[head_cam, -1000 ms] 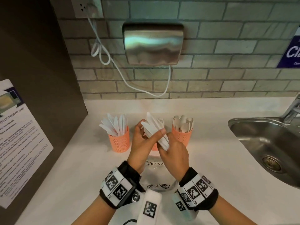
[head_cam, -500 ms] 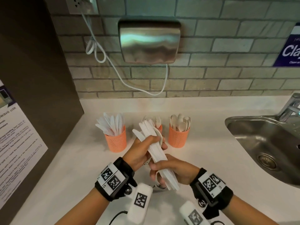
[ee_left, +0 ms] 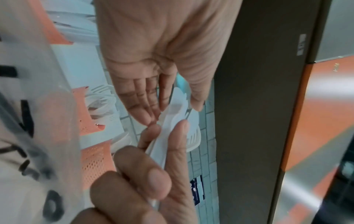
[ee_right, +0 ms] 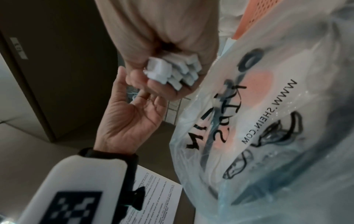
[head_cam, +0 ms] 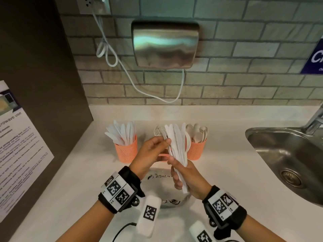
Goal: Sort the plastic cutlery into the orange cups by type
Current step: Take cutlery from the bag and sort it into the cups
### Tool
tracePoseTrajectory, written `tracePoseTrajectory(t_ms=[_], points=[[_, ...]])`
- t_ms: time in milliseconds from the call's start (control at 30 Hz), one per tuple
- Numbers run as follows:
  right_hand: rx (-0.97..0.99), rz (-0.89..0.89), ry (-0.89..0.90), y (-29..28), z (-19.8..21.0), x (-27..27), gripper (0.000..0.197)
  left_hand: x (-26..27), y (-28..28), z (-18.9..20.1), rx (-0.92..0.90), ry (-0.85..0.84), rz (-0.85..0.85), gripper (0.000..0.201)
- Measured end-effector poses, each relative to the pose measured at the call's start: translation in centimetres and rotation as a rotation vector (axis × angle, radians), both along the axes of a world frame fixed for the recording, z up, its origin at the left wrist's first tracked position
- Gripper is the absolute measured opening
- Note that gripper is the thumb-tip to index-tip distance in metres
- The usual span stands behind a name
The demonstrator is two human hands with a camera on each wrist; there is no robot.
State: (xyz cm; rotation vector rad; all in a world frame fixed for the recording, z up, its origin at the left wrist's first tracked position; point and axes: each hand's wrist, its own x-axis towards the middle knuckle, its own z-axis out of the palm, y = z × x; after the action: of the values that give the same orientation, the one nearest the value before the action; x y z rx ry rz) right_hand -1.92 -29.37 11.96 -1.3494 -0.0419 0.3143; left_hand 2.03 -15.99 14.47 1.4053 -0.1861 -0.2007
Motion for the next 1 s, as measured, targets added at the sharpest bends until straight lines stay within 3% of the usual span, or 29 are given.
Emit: tracePoseTrajectory(t_ms=[200, 400, 667, 833, 933, 1000], points=[[-0.039, 0.021, -0.099, 0.0, -0.6, -0.3, 0.036, -0.3, -0.5, -0.6, 0.009, -0.042, 0.173, 0.018], [-0.035, 0.069, -0.093, -0.2, -1.0, -0.8, 0.035, -0.9, -0.9, -1.0, 0.034, -0.013, 0.104, 0.004], [-0.055, 0.090, -0.056, -0.4, -1.6, -1.1, 0.041, -0.7, -1.3, -1.5, 0.122, -0.068, 0.152, 0.017], [-0.080, 0.085, -0.032, -0.6, -1.9, -1.2, 0.045, 0.0, -0.9, -1.1, -0.074, -0.015, 0.280, 0.017], [-0.029, 0.063, 0.045, -0.7, -2.1, -1.2, 0.039, 0.4, -0.4, 0.0, -0.315, 0.071, 0.348, 0.012], [-0.005, 0.043, 0.092, -0.9, -2.2, -1.2, 0.032, 0.8, 0.2, 0.8, -0.333, 0.097, 0.384, 0.014]])
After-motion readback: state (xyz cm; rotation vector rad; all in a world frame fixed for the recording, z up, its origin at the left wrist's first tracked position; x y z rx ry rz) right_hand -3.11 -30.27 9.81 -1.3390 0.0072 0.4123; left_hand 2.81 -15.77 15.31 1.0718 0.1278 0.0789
